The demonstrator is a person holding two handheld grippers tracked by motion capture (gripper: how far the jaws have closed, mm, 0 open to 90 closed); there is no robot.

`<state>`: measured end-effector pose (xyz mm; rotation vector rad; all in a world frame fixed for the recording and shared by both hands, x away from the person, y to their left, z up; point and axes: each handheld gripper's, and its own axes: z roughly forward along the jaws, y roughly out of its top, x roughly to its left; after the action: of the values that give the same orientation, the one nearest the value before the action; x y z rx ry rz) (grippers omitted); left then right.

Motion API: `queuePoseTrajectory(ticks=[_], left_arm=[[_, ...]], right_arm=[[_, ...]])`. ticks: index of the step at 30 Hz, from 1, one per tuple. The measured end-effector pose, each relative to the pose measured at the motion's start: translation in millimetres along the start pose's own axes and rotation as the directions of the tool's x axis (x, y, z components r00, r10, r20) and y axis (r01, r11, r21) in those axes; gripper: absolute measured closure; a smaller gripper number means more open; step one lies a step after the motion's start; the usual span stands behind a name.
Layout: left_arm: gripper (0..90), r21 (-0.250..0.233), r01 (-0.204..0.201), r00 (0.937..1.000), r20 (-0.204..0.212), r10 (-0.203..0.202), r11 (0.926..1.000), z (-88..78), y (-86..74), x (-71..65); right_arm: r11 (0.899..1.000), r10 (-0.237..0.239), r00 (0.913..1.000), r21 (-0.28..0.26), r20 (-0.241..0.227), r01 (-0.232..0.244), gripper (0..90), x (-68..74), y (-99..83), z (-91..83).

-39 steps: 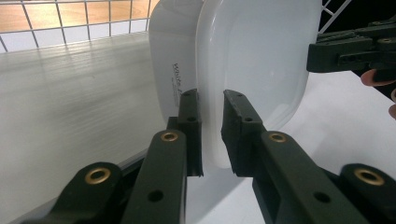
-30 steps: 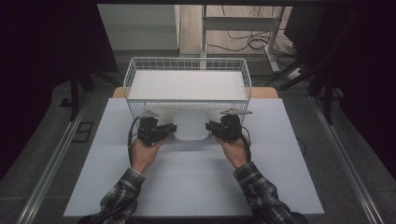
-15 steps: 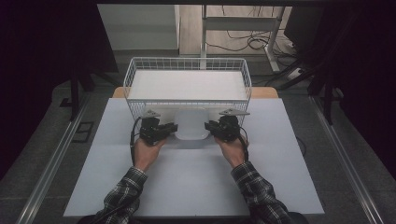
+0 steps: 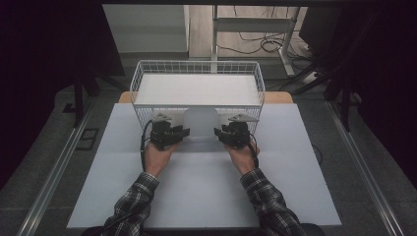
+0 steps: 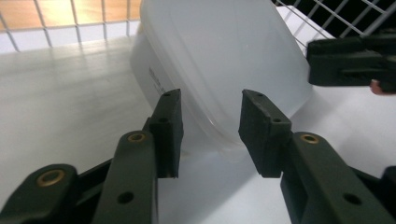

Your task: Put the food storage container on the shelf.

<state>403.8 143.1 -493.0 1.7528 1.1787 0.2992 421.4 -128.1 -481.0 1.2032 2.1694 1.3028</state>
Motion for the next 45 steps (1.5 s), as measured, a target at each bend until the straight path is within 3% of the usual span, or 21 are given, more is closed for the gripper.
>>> queuePoseTrajectory(ticks=[7, 15, 19, 23, 25, 27, 32, 35, 42, 45], left_arm=[[55.5, -0.012, 0.001, 0.9992, -0.039, -0.001, 0.9999, 3.0, 6.7, 2.1], [46.8, -0.047, -0.045, 0.9990, 0.004, 0.045, 0.9979, -11.2, 2.7, -5.3], [32.9, -0.057, -0.078, 0.9962, 0.034, 0.080, 0.9953, -21.2, -10.2, -13.0], [22.9, -0.079, -0.098, 0.9901, 0.093, 0.106, 0.9920, -34.3, -26.3, -18.6], [19.2, -0.089, -0.102, 0.9871, 0.115, 0.112, 0.9908, -41.7, -35.0, -22.0], [10.5, -0.085, -0.116, 0.9857, 0.113, 0.125, 0.9896, -47.8, -42.4, -25.6], [4.7, -0.071, -0.159, 0.9788, 0.119, 0.166, 0.9848, -66.0, -58.4, -35.2], [2.7, -0.064, -0.223, 0.9694, 0.090, 0.228, 0.9727, -82.6, -75.3, -42.1], [1.0, -0.056, -0.231, 0.9696, 0.071, 0.234, 0.9714, -103.2, -95.6, -41.2], [1.1, -0.064, -0.202, 0.9760, 0.068, 0.207, 0.9772, -109.2, -100.6, -37.0]], right_arm=[[1.000, -0.008, 0.9999, -0.019, 0.012, 0.008, 58.9, 1.1, 1.5, 0.5], [0.998, -0.039, 0.9992, -0.039, -0.005, 0.039, 61.1, 0.1, 1.2, -9.3], [0.998, -0.056, 0.9976, -0.030, -0.042, 0.054, 70.2, 5.6, -3.8, -15.4], [0.997, -0.082, 0.9928, -0.012, -0.087, 0.081, 85.6, 12.1, -9.6, -14.4], [0.995, -0.100, 0.9905, -0.007, -0.094, 0.100, 89.1, 15.5, -11.2, -12.0], [0.994, -0.110, 0.9884, -0.004, -0.105, 0.110, 89.3, 19.4, -12.6, -8.2], [0.990, -0.142, 0.9843, 0.009, -0.105, 0.143, 89.4, 28.0, -16.9, 4.7], [0.989, -0.145, 0.9845, 0.024, -0.099, 0.148, 89.4, 31.4, -18.4, 14.5], [0.989, -0.140, 0.9861, 0.038, -0.090, 0.143, 89.3, 31.6, -16.6, 28.8], [0.989, -0.136, 0.9871, 0.048, -0.084, 0.141, 89.4, 32.0, -16.0, 35.5]])
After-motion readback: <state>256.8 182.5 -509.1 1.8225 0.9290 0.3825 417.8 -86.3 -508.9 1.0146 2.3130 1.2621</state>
